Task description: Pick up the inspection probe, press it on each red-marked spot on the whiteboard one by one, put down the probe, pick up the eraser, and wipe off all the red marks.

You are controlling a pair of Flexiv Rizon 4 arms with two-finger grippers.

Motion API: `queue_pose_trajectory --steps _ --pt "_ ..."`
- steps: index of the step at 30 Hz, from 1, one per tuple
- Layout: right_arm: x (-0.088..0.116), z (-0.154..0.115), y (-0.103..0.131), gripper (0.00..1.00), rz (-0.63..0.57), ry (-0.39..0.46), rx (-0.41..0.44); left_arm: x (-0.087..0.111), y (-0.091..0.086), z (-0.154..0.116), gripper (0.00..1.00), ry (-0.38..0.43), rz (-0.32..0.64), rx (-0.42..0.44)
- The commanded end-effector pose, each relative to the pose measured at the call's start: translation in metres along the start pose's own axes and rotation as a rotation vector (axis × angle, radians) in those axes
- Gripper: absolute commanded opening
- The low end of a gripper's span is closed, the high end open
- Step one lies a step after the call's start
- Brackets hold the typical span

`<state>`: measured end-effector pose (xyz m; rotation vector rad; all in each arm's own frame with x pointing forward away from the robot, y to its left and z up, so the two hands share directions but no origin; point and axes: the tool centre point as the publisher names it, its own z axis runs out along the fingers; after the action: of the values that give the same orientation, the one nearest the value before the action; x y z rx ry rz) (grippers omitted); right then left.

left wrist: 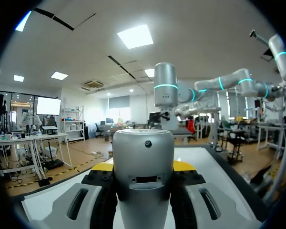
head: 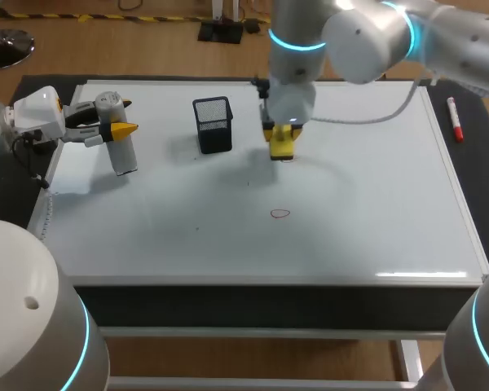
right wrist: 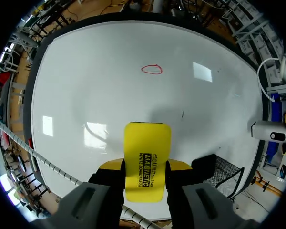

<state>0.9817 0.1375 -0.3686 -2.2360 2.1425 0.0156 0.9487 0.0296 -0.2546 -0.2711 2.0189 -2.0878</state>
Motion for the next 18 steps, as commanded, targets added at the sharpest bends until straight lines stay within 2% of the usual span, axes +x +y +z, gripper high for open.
queue_pose_trajectory --steps 1,11,18 --pt "0.042 -0.008 -0.008 0.0 0.014 -0.014 0.008 -0.001 0.0 0.0 0.0 0.002 0.002 0.004" --pt "0.118 -0.022 -0.037 0.0 0.118 0.006 0.028 -0.001 0.0 0.0 0.0 0.002 0.002 0.004" --pt "0.161 -0.025 -0.045 0.0 0.188 0.025 0.024 -0.001 0.0 0.0 0.0 0.002 0.002 0.004"
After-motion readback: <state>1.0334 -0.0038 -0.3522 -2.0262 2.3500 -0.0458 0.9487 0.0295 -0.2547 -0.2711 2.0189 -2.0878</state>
